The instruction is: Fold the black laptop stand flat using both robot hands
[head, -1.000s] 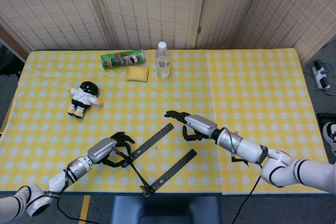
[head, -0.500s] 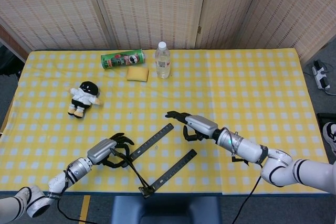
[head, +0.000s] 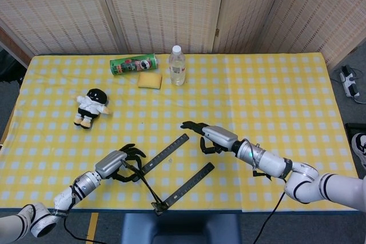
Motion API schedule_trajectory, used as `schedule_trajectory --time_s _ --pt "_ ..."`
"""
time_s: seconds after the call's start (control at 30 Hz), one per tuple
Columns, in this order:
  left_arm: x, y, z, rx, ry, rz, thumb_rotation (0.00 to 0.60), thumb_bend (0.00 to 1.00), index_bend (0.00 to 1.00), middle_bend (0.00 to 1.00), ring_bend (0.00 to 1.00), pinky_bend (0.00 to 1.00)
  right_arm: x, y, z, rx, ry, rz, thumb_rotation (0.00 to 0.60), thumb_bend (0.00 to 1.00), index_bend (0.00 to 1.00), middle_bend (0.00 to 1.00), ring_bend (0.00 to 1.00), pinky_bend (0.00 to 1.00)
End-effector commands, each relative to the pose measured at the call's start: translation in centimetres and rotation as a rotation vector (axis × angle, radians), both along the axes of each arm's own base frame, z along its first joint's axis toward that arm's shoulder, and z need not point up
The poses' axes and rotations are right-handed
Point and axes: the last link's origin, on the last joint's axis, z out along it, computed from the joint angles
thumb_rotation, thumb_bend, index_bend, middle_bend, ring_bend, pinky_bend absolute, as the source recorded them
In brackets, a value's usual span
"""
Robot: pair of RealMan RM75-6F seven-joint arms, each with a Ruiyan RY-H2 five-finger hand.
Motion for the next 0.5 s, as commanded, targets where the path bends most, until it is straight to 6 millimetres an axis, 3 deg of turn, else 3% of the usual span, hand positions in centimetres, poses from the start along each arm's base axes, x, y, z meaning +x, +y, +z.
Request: schedule_trajectory --time_s 0.03,0.27,0.43,0.5 --pt "0.0 0.0 0.0 0.0 0.0 0.0 0.6 0.43 0.45 0.28 0.18 0.06 0.0 0.0 0.0 0.0 0.0 0.0 0.417 1.0 0.0 0.02 0.09 0.0" --pt "0.0 0.0 0.4 0.016 -0.004 0.006 0.6 0.43 0.42 0.28 0.18 0.06 -0.1 0.0 0.1 0.001 0.001 0.008 0.418 1.0 0.0 0.02 0.09 0.0" --pt "0.2 -0.3 1.7 0.035 -0.018 0.018 0.6 0.43 0.21 0.26 0.15 0.05 0.5 0.8 0.4 0.0 0.001 0.063 0.421 1.0 0.0 0.02 0.08 0.0" --pt "0.4 -0.5 2.3 0.038 -0.029 0.022 0.6 0.43 0.17 0.24 0.14 0.04 0.8 1.1 0.7 -0.001 -0.004 0.076 0.421 1.0 0.0 0.02 0.08 0.0"
